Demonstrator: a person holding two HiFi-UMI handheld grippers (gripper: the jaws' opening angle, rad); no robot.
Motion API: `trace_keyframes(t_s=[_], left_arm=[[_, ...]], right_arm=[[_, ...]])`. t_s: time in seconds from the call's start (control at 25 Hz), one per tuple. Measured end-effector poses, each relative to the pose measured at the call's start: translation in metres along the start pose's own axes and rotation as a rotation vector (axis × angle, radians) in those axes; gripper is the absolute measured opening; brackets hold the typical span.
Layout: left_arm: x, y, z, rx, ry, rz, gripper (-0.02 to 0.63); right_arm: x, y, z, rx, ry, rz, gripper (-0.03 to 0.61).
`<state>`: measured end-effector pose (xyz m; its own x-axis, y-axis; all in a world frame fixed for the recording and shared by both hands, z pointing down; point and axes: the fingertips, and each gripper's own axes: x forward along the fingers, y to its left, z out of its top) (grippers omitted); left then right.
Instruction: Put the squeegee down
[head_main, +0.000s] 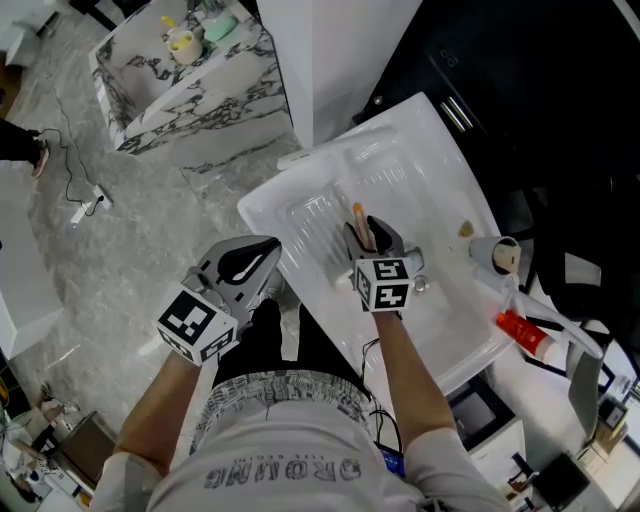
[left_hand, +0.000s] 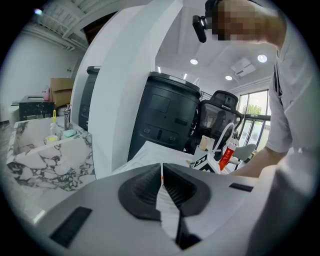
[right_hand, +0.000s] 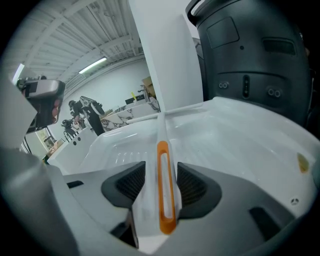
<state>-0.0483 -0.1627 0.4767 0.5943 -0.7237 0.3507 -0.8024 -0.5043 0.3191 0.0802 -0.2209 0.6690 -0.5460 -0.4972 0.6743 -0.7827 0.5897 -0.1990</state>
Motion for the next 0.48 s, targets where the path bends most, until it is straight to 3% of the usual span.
trace_keyframes(t_s=[0.48], left_arm=[[-0.006, -0.005, 0.009, 0.020, -0.013, -0.007, 0.029]], right_arm=[[-0.016, -0.006, 0.013, -0.010, -0.041, -0.035, 0.216]])
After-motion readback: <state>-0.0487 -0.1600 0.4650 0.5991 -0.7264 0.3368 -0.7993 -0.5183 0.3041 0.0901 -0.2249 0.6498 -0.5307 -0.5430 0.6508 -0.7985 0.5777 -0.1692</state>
